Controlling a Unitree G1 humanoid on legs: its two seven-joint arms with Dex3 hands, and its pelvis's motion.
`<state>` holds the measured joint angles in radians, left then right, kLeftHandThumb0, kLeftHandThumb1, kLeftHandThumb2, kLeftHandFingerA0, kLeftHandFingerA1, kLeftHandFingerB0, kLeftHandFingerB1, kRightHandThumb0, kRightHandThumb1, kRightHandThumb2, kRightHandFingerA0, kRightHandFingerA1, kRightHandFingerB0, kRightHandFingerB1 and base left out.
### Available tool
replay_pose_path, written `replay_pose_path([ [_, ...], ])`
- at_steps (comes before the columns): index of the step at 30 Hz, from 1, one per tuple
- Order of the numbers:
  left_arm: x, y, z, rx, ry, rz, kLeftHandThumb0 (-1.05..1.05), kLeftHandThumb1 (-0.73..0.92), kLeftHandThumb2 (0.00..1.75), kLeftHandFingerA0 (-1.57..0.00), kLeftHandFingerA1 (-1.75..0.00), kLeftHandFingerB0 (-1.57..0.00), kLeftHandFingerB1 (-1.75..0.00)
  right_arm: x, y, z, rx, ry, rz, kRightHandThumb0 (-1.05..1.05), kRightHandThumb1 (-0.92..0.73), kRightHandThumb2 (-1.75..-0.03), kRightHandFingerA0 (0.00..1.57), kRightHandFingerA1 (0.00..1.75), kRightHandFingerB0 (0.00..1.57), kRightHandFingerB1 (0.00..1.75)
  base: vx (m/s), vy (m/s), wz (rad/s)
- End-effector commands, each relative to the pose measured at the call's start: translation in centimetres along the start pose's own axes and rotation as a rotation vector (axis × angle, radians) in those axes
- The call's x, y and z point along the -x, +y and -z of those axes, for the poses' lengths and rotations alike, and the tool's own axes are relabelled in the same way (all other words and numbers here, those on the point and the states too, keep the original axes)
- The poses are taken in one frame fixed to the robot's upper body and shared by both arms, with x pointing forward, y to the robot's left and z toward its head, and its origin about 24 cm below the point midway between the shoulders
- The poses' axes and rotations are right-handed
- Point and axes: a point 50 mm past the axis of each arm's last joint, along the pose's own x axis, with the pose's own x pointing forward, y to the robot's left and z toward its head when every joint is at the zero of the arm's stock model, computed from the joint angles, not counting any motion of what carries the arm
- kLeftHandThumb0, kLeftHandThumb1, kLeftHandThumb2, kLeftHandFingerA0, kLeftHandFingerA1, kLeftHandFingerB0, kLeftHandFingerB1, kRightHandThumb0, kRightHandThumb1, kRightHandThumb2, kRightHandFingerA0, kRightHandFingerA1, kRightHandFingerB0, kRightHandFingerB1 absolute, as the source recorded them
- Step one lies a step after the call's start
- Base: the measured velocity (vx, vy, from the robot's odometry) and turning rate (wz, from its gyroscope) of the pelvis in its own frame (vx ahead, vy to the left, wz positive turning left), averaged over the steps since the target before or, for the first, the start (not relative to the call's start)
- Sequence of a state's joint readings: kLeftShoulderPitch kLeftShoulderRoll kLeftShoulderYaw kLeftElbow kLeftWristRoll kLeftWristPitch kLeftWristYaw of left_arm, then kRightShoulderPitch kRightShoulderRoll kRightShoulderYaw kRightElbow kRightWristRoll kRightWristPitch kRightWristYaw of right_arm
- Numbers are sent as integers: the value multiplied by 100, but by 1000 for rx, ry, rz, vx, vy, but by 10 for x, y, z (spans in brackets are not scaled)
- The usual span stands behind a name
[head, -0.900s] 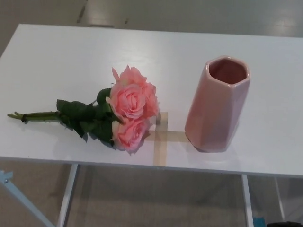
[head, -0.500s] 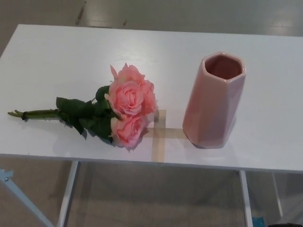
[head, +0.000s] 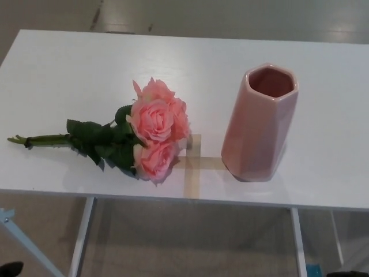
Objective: Use the left hand to pick up the rose and then lift and insert it into the pink vase.
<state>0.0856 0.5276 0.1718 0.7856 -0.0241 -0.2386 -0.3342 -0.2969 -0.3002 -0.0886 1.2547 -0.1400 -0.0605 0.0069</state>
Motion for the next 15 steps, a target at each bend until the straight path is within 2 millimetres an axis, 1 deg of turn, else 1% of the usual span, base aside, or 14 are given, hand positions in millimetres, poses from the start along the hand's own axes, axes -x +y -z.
replay_pose_path([
  [1,58,14,-15,-50,-172,418,-50,40,53,-29,-33,-34,-32,0,-5,3,-8,20,35,-34,-65,-59,59,41,52,38,0,0,0],
  [2,64,15,-17,-43,-194,450,-50,40,53,-29,-33,-34,-32,0,-5,4,-8,21,40,-34,-65,-59,59,41,52,38,0,0,0],
  [3,65,16,-17,-41,-198,458,-50,40,53,-29,-33,-34,-32,0,-5,4,-9,21,41,-34,-65,-59,59,41,52,38,0,0,0],
  [4,76,19,-23,-32,-228,535,-50,35,61,-27,-39,-32,-37,1,-5,5,-5,24,43,-34,-65,-59,58,40,52,38,0,0,0],
  [5,81,21,-26,-37,-244,576,-45,39,52,-27,-33,-33,-32,1,-5,5,-1,25,43,-34,-65,-59,58,40,52,38,0,0,0],
  [6,86,24,-30,-45,-260,618,-45,39,52,-27,-33,-33,-32,1,-4,5,4,25,41,-34,-65,-59,58,40,52,38,0,0,0],
  [8,91,25,-35,-51,-283,657,-45,39,52,-26,-33,-32,-32,1,-4,6,8,25,42,-34,-65,-59,58,40,53,38,0,0,0],
  [9,94,25,-42,-55,-311,687,-23,20,81,-12,-52,-12,-50,1,-5,5,8,25,41,-34,-65,-59,58,40,54,39,0,0,0],
  [11,101,27,-58,-65,-389,745,-24,20,81,-12,-52,-12,-50,0,-5,5,1,26,41,-34,-65,-59,58,41,54,39,0,0,0],
  [12,106,27,-68,-71,-436,769,-24,20,81,-12,-52,-12,-50,0,-5,4,-7,27,42,-34,-65,-59,58,41,54,39,0,0,0],
  [13,109,27,-76,-75,-492,782,-50,42,53,-25,-33,-31,-31,0,-5,4,-5,26,43,-34,-65,-59,59,41,54,39,0,0,0],
  [14,113,27,-83,-82,-535,786,-27,18,81,-11,-52,-11,-49,0,-5,4,-8,27,43,-34,-65,-59,60,41,55,39,0,0,0],
  [15,120,27,-94,-94,-591,793,-27,18,81,-11,-52,-11,-49,0,-5,5,-14,28,44,-34,-65,-59,60,41,55,39,0,0,0],
])
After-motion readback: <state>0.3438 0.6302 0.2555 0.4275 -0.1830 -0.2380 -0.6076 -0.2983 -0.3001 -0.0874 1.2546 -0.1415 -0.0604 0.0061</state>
